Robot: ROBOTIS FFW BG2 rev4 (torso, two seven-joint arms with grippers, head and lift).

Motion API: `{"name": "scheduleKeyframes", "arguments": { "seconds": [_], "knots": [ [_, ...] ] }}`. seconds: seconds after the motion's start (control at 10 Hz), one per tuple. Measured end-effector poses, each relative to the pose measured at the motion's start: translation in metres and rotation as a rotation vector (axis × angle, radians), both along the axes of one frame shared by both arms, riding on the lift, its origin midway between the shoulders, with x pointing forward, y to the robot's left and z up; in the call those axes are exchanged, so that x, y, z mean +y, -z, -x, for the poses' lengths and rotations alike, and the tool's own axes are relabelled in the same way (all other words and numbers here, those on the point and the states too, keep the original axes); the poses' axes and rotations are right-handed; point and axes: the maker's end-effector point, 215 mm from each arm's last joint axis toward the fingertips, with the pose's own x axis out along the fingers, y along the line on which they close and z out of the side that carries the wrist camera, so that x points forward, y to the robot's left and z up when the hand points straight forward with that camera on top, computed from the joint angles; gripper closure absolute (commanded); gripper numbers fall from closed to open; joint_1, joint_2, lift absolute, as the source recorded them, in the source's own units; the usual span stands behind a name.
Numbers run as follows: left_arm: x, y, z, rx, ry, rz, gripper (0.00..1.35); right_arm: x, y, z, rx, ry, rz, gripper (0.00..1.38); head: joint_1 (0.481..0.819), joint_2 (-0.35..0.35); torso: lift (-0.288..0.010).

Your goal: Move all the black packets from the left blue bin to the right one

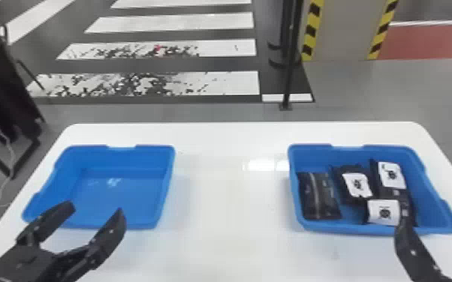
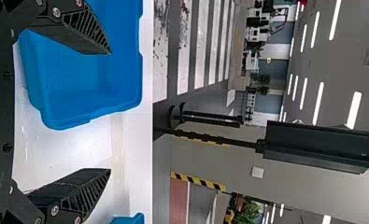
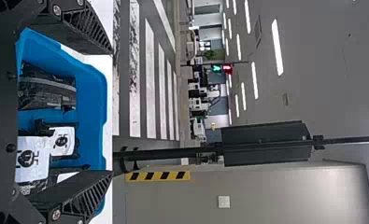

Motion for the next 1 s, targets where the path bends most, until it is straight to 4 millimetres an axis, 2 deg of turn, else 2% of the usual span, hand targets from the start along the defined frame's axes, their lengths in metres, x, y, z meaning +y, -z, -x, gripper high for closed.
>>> {"name": "scheduleKeyframes", "arguments": {
  "seconds": [1.0],
  "knots": [
    [0.0013,0.0015,0.0013,0.007,-0.002,0.007,0.15,0.002,0.0005,0.0006,0.001,-0.002,-0.016,0.12,0.695,0.085,-0.154]
  ]
}}
